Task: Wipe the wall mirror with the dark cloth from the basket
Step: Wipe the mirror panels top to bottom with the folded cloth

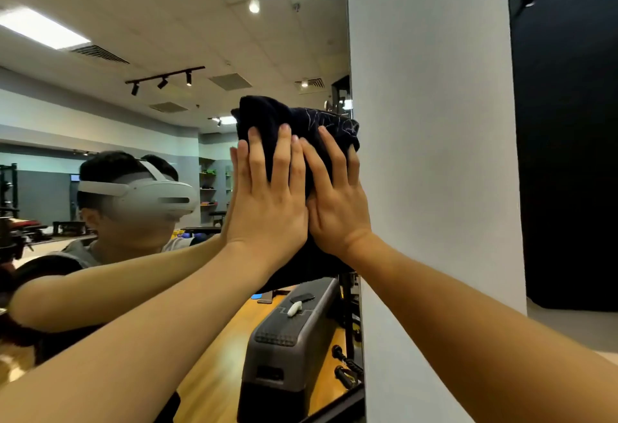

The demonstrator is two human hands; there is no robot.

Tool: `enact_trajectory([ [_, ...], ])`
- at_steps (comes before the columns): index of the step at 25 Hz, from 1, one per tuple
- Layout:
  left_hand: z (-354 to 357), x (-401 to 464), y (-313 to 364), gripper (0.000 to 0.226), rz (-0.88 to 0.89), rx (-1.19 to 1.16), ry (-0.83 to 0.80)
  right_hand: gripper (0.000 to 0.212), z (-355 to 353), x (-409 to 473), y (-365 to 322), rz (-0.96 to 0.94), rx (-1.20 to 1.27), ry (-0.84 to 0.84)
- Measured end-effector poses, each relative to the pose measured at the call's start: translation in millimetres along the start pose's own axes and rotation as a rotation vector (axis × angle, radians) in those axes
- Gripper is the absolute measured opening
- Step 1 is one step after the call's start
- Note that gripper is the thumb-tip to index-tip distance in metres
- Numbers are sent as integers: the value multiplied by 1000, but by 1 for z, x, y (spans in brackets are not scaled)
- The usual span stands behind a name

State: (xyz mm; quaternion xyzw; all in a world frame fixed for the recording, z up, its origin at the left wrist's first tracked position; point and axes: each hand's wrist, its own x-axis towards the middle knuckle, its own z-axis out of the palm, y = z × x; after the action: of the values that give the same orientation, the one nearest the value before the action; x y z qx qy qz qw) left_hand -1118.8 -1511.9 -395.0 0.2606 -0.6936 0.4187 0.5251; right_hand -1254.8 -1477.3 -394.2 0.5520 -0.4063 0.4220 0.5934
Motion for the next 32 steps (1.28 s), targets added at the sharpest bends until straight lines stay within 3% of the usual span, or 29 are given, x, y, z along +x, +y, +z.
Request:
enact_trajectory([
  [13, 18, -1, 33, 69, 15, -6, 37, 65, -6, -24, 28, 45, 48, -27],
  [17, 18, -40, 43, 67, 76, -21, 7, 65, -13, -69, 11, 118, 75, -58],
  [23, 19, -112, 58, 70, 134, -5, -44, 69, -21, -152, -19, 207, 17, -247],
  [32, 5, -132, 44, 68, 118, 78, -64, 72, -20, -152, -54, 256, 21, -289],
])
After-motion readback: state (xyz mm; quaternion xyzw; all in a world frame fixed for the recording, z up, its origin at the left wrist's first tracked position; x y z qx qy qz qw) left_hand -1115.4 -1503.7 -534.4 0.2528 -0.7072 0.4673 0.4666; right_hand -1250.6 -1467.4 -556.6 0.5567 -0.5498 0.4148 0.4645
